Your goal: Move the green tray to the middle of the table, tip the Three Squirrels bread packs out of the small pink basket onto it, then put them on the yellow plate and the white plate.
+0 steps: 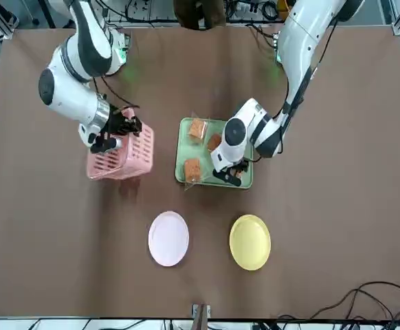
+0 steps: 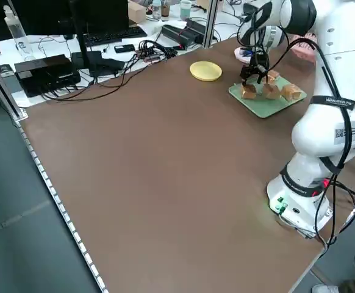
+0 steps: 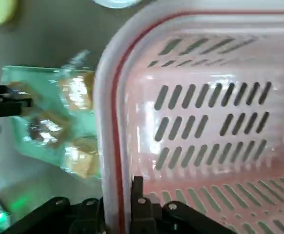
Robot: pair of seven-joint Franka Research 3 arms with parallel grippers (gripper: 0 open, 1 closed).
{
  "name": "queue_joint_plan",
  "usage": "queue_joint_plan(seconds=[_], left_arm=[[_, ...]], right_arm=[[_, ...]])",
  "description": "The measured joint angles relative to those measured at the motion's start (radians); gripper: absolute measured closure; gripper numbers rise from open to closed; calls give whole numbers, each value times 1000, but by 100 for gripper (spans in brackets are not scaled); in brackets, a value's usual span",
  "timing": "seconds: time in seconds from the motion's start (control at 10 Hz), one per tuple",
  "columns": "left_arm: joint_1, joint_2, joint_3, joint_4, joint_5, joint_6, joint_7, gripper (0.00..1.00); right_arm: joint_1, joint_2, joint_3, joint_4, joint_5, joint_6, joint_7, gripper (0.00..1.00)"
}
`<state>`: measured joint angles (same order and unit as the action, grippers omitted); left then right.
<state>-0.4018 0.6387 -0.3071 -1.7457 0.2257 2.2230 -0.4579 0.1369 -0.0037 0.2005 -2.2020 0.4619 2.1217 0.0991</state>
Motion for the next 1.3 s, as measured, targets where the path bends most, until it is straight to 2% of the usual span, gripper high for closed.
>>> queue_joint_plan(seconds=[0.2,0.5,0.9,1.3], left_arm=[[-8,0,0,-4,3,-7,-26,0],[-14,7,4,-6,7,-7,-115,0],[-13,22,27,6,7,-5,-142,0],[-11,56,68,82,7,-5,-163,0]], right_arm=[[-4,0,-3,-37,-96,23,83,94],[-4,4,-5,-108,-200,144,126,94],[13,34,-21,-139,-209,184,129,94],[59,72,-22,-196,-254,289,130,94]])
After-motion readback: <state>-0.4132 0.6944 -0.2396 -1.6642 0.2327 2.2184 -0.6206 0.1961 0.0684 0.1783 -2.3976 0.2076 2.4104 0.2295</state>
